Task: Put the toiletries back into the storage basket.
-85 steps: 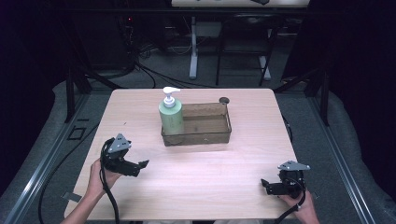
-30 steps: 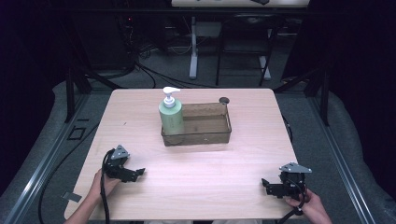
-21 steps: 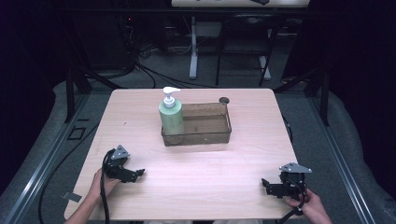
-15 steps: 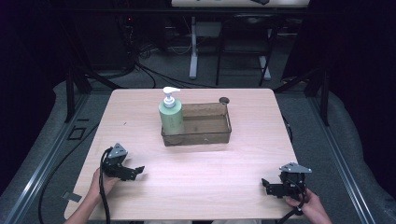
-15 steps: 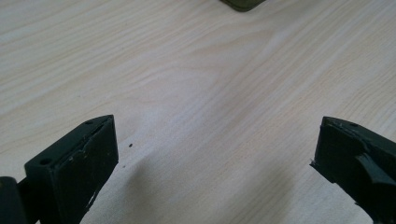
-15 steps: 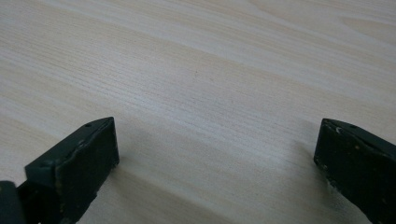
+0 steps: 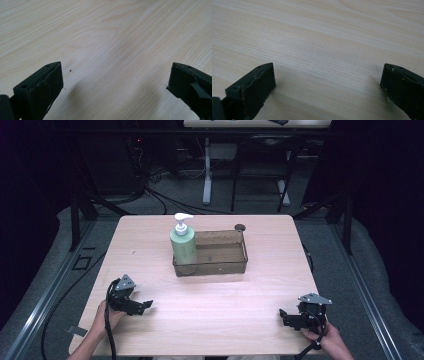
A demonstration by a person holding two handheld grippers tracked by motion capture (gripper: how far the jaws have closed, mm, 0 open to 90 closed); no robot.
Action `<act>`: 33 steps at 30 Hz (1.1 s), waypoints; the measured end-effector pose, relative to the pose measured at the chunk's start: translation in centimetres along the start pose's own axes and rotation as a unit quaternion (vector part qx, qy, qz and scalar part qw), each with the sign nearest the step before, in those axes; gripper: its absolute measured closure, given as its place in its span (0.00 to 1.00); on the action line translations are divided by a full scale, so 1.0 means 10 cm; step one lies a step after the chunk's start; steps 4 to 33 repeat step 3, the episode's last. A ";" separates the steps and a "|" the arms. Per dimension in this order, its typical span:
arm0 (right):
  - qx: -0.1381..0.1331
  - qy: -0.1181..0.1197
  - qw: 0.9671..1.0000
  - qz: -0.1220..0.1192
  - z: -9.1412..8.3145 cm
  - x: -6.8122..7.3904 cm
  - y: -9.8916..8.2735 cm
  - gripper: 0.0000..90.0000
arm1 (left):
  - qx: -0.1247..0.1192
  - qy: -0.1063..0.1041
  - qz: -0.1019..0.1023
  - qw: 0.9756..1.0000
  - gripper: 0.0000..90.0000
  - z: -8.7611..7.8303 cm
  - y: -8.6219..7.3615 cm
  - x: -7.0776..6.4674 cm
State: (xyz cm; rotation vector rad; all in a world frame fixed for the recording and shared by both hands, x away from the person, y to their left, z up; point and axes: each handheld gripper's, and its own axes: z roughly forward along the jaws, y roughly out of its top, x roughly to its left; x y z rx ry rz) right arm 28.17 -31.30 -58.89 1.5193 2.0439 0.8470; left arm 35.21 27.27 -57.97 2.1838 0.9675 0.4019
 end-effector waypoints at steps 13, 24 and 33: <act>0.000 0.000 1.000 0.000 0.00 0.00 0.00 0.00 | 0.004 0.000 0.001 1.000 0.00 0.03 0.00 -0.01; 0.000 0.000 1.000 0.000 0.00 0.00 0.00 0.00 | 0.004 0.000 0.001 1.000 0.00 0.03 0.00 -0.01; 0.000 0.000 1.000 0.000 0.00 0.00 0.00 0.00 | 0.004 0.000 0.001 1.000 0.00 0.03 0.00 -0.01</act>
